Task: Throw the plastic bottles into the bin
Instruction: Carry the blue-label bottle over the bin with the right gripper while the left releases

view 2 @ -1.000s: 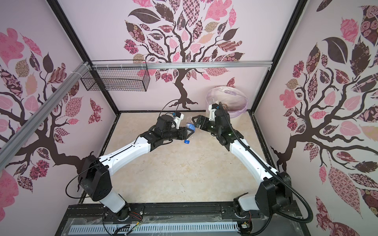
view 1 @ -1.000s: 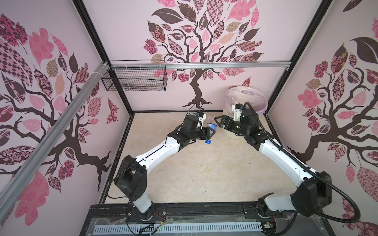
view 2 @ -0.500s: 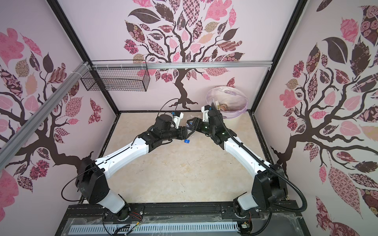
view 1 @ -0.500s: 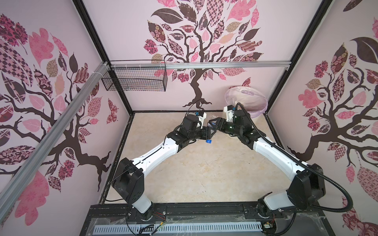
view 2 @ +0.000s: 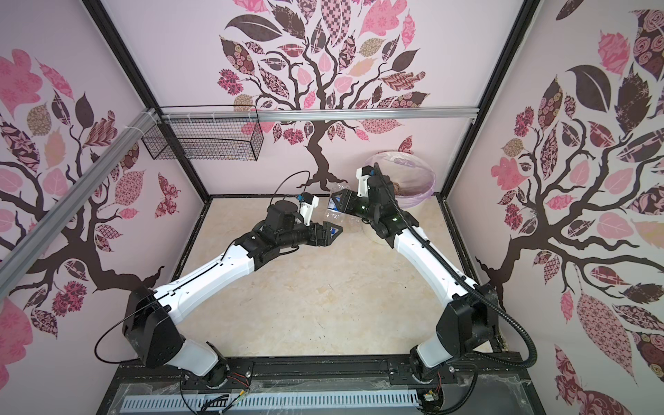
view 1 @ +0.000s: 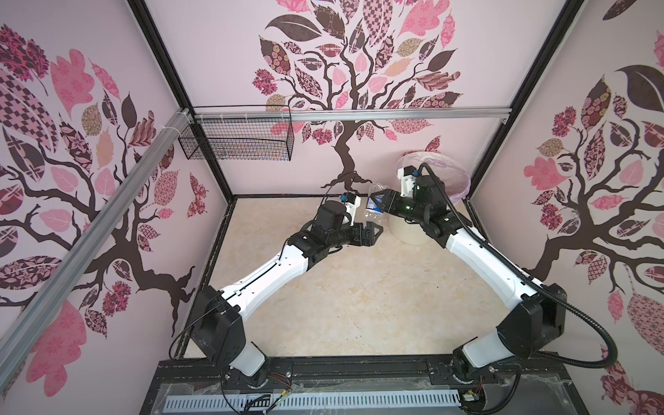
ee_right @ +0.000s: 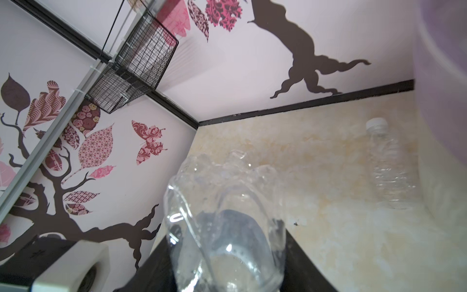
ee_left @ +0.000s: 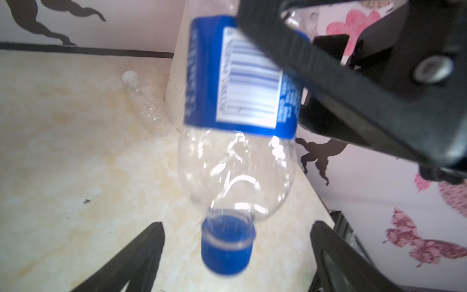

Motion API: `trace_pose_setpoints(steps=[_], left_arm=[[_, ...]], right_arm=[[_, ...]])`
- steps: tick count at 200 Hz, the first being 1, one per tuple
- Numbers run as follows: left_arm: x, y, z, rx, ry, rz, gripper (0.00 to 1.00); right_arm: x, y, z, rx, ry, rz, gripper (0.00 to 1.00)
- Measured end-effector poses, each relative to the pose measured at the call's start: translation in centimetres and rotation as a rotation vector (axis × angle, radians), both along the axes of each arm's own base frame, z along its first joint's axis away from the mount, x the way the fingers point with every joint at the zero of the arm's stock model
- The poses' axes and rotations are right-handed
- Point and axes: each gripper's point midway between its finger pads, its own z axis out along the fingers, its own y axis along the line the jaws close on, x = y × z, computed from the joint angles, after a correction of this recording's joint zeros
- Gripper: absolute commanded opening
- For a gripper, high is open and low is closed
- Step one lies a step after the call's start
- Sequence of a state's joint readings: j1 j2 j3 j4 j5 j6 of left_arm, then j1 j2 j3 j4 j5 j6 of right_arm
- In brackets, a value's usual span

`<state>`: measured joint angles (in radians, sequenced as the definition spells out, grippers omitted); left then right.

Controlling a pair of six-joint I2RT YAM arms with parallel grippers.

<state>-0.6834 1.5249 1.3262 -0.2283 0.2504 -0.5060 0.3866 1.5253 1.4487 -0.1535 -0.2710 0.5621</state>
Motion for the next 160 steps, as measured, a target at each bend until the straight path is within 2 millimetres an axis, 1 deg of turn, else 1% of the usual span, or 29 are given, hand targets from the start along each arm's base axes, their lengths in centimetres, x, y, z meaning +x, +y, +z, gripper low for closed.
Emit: trace_pose_setpoints(steps=[17, 30, 40, 50, 65, 83, 88, 103, 119, 127, 139, 147, 151, 156, 160], left_arm=[[-0.4, 0.6, 1.2, -0.003, -0.023, 0.007, 0.98], [-0.8, 1.1, 2.2, -0.010, -0.044, 0.012, 0.98], [-1.1, 1.4, 3.0, -0.015, -0.061, 0.015, 0.98], [-1.3, 1.7, 3.6, -0.015, -0.076, 0.017, 0.98], [-1.4, 2.0, 4.2, -0.010, -0.095, 0.022, 0.98], [-1.2, 2.1, 4.6, 0.001, -0.112, 0.026, 0.98], [-1.2, 2.2, 4.8, 0.003, -0.118, 0.028, 0.98], [-1.0, 2.2, 5.3, 0.004, -0.132, 0.032, 0.98], [-0.8, 2.1, 5.9, 0.002, -0.147, 0.031, 0.98], [-0.6, 1.9, 6.1, 0.002, -0.153, 0.030, 0.98], [-0.3, 1.8, 6.1, 0.005, -0.157, 0.030, 0.98], [-0.1, 1.7, 5.9, 0.009, -0.155, 0.031, 0.98], [0.1, 1.8, 5.7, 0.011, -0.152, 0.032, 0.98], [0.2, 1.8, 5.5, 0.014, -0.148, 0.034, 0.98], [0.3, 1.8, 5.4, 0.016, -0.145, 0.035, 0.98]], right_arm=[[1.0, -1.5, 1.3, -0.028, -0.025, -0.041, 0.49], [1.7, -2.8, 2.8, -0.055, -0.052, -0.074, 0.49], [2.4, -3.9, 4.3, -0.077, -0.081, -0.105, 0.49], [2.9, -5.1, 6.4, -0.109, -0.119, -0.142, 0.49], [3.4, -6.8, 10.3, -0.161, -0.198, -0.209, 0.49], [2.9, -9.2, 16.4, -0.214, -0.327, -0.307, 0.49], [2.4, -9.8, 18.5, -0.224, -0.373, -0.338, 0.49], [0.6, -11.7, 23.5, -0.245, -0.489, -0.423, 0.49], [-1.3, -13.6, 27.5, -0.261, -0.589, -0.512, 0.50], [-1.9, -14.5, 28.6, -0.280, -0.622, -0.557, 0.50], [-2.1, -15.5, 29.4, -0.310, -0.644, -0.613, 0.51], [-1.4, -16.0, 29.1, -0.341, -0.639, -0.648, 0.51], [-0.9, -16.3, 28.7, -0.358, -0.631, -0.664, 0.53], [-0.2, -16.6, 28.4, -0.373, -0.621, -0.681, 0.57], [0.5, -16.9, 27.9, -0.391, -0.610, -0.693, 0.64]])
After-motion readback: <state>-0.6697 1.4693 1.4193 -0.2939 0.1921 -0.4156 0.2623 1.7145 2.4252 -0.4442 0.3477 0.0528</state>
